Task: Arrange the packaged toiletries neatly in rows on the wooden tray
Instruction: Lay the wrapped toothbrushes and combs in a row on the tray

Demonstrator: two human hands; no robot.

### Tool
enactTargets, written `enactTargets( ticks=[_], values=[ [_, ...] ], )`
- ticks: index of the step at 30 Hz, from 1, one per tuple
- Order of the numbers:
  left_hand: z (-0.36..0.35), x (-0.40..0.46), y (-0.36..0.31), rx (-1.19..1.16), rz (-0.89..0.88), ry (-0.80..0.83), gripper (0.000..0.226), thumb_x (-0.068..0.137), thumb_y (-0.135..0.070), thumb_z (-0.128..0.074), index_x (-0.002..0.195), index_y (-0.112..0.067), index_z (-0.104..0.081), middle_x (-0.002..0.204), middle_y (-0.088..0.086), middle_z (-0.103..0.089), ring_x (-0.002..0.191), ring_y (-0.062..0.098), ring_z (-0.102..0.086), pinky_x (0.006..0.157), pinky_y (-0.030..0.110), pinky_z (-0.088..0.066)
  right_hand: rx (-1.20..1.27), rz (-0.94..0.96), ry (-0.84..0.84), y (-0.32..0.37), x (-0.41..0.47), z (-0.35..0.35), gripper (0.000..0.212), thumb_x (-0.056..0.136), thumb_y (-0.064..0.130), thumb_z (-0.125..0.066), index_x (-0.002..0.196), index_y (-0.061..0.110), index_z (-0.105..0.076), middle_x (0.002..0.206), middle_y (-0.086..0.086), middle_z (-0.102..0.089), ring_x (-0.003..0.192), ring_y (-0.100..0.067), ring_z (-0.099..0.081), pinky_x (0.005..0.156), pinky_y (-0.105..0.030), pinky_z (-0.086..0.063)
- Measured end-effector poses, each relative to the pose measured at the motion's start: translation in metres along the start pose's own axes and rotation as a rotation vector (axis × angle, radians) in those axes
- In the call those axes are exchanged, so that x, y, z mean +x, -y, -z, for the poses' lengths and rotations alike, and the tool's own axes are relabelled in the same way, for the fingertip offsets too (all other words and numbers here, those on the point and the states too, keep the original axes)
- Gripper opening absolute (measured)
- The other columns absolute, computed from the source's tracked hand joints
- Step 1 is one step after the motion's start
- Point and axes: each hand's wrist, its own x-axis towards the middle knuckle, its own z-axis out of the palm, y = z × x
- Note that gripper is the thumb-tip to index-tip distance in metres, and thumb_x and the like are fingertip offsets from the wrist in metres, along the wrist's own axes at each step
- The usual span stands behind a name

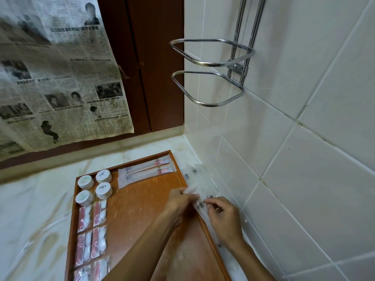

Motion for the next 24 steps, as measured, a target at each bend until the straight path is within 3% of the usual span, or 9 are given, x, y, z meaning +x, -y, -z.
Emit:
enactTargets(
  ticks=[5, 11, 17, 20, 24],
  values=[
    [0.029, 0.001, -0.008, -0.214, 0.020, -0.154, 0.025, 0.079, 0.002, -0.071, 0.102, -0.002, -0.063, 0.097, 0.020, -0.069, 0.089, 0.033, -0.067, 0.074, 0.041, -0.059, 0.086, -0.109, -0.062, -0.002, 0.028, 0.000, 0.024, 0.087, 0.000, -0.063, 0.090, 0.021, -0.073, 0.089, 0.011, -0.072, 0.083, -0.004, -0.066, 0.071, -0.016, -0.053],
    [0.094, -0.020, -0.023, -0.474, -0.015, -0.300, 0.027, 0.081, 0.003, -0.070, 0.104, -0.007, -0.060, 0.104, 0.015, -0.065, 0.095, 0.028, -0.066, 0.074, 0.039, -0.060, -0.100, -0.065, 0.044, -0.008, 0.055, -0.015, 0.023, 0.089, 0.005, -0.058, 0.105, 0.014, -0.071, 0.105, -0.001, -0.070, 0.095, -0.014, -0.064, 0.087, -0.036, -0.054],
    [0.180, -0.071, -0.026, -0.785, -0.147, -0.439, 0.032, 0.087, 0.010, -0.058, 0.118, 0.004, -0.055, 0.106, 0.020, -0.064, 0.088, 0.026, -0.066, 0.067, 0.034, -0.061, -0.326, 0.019, 0.113, -0.019, 0.059, -0.038, 0.026, 0.086, 0.003, -0.061, 0.111, 0.003, -0.069, 0.114, -0.017, -0.066, 0.105, -0.033, -0.061, 0.092, -0.047, -0.051],
    [0.231, -0.103, -0.021, -0.997, -0.210, -0.528, 0.019, 0.092, 0.010, -0.049, 0.108, 0.004, -0.057, 0.104, 0.018, -0.060, 0.086, 0.021, -0.062, 0.067, 0.027, -0.059, -0.379, 0.022, 0.114, -0.022, 0.060, -0.044, 0.026, 0.084, 0.003, -0.063, 0.109, 0.003, -0.070, 0.113, -0.019, -0.066, 0.103, -0.037, -0.061, 0.089, -0.051, -0.051],
    [0.293, -0.146, 0.003, -1.355, -0.388, -0.764, 0.019, 0.095, 0.011, -0.043, 0.088, -0.005, -0.052, 0.089, 0.007, -0.057, 0.069, 0.013, -0.056, 0.047, 0.015, -0.049, -0.396, 0.031, 0.110, -0.025, 0.061, -0.046, 0.026, 0.083, 0.003, -0.064, 0.108, 0.003, -0.070, 0.111, -0.020, -0.066, 0.100, -0.039, -0.062, 0.087, -0.052, -0.052]
  ],
)
